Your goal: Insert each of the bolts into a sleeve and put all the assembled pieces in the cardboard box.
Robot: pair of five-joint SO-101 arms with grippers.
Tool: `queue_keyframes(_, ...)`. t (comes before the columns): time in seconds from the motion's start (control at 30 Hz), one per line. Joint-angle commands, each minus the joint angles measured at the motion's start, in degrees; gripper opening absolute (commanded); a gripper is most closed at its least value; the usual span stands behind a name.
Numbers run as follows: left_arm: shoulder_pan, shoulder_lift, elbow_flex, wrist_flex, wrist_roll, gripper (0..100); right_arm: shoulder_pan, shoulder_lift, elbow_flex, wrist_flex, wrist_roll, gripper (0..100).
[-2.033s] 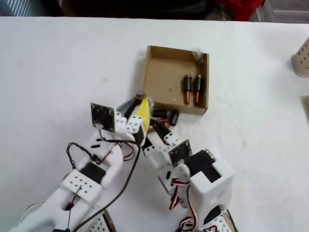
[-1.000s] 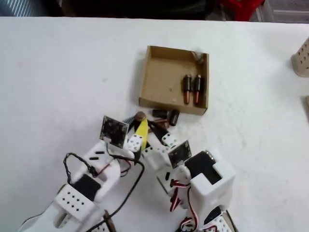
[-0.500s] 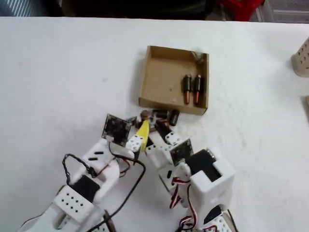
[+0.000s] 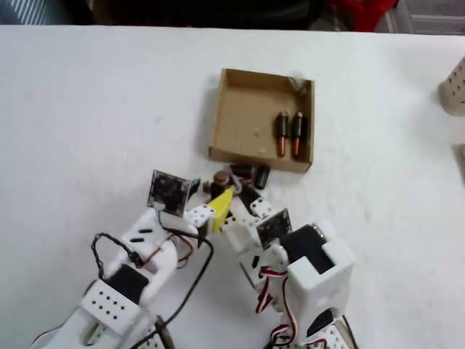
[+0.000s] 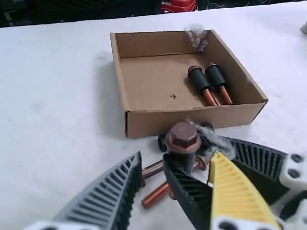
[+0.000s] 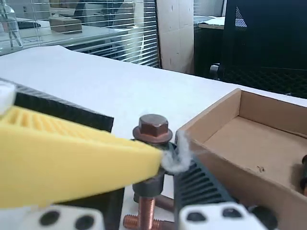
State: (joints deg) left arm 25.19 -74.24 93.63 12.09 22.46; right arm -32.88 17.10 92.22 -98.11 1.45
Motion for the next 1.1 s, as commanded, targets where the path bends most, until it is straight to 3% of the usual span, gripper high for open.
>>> queue_keyframes(0.0, -0.6, -0.7, -4.9, -0.2, 3.3, 25, 0.5, -0.7, -0.4, -1.4, -0.3, 1.7)
queue_keyframes(0.4, -7.5, -0.7, -6.7, -2.5, 6.0, 24, 0.5, -0.6, -0.4, -1.4, -0.3, 1.7)
queue_keyframes(0.63, -7.5, -0.7, -6.9, -2.5, 5.6, 1, 0.5, -0.5, -0.5, -1.4, -0.3, 1.7)
queue_keyframes(0.7, -7.6, -0.7, -6.9, -2.5, 5.6, 5, 0.5, -0.5, -0.5, -1.4, -0.2, 1.7)
queue_keyframes(0.9, -12.2, -4.2, -7.3, -2.0, 5.6, 2, 0.6, -0.6, -0.5, -1.4, 0.1, 1.7)
queue_keyframes(1.07, -17.2, -14.1, -3.3, 4.6, 5.6, 2, 2.7, -0.7, -0.4, -1.4, 0.1, 1.7)
